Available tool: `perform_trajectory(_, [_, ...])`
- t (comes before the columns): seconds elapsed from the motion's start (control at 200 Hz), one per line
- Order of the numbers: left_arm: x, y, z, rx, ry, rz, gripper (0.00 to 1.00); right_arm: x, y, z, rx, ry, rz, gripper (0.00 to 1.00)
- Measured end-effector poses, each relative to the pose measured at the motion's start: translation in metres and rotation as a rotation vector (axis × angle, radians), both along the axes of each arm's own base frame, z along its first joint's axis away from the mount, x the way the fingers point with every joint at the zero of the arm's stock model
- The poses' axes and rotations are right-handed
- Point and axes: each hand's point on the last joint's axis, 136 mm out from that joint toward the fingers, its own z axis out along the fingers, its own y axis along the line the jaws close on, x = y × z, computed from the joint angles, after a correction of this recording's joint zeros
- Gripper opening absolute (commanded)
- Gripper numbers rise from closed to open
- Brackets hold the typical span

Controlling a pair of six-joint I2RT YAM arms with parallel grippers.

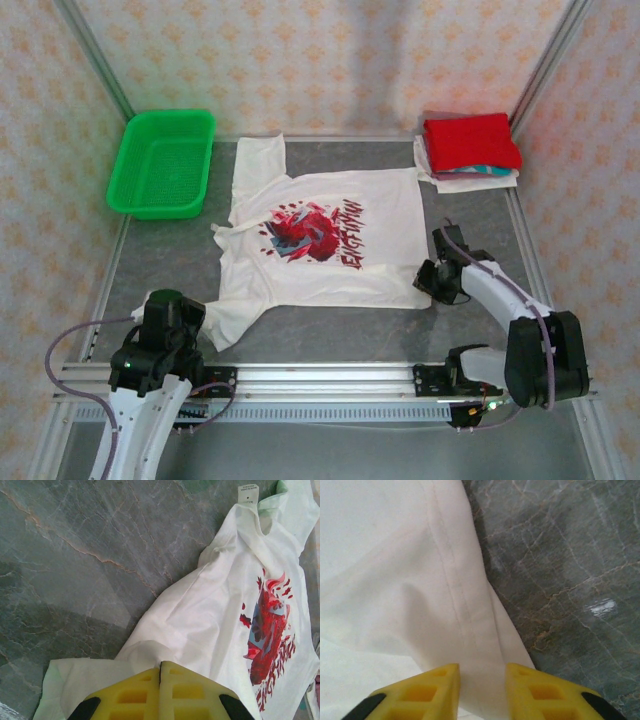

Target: Fold and stack the t-shirts

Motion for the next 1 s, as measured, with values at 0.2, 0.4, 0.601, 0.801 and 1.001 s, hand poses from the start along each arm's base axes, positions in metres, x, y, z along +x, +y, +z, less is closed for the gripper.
perform_trajectory(0.2, [0.0,0.0,0.0,-0.001,-0.003,0.0,0.0,-0.002,0.0,0.0,0.0,0.004,-0.005,0.0])
perform_trajectory(0.4, [0.001,0.0,0.003,-0.006,-0.03,0.004,0.0,-0.015,-0.007,0.008,0.002,-0.04,-0.093,0.0])
perform_trajectory(0.601, [0.003,0.0,0.002,-0.014,-0.054,0.014,0.0,-0.036,-0.016,0.006,0.005,-0.062,-0.185,0.0])
perform_trajectory(0.801, [0.004,0.001,0.0,-0.018,-0.054,0.021,0.0,-0.047,-0.022,0.003,-0.02,-0.029,-0.229,0.0])
perform_trajectory(1.001, [0.005,0.001,-0.002,-0.018,-0.053,0.025,0.0,-0.038,-0.014,0.004,0.014,-0.042,-0.187,0.37])
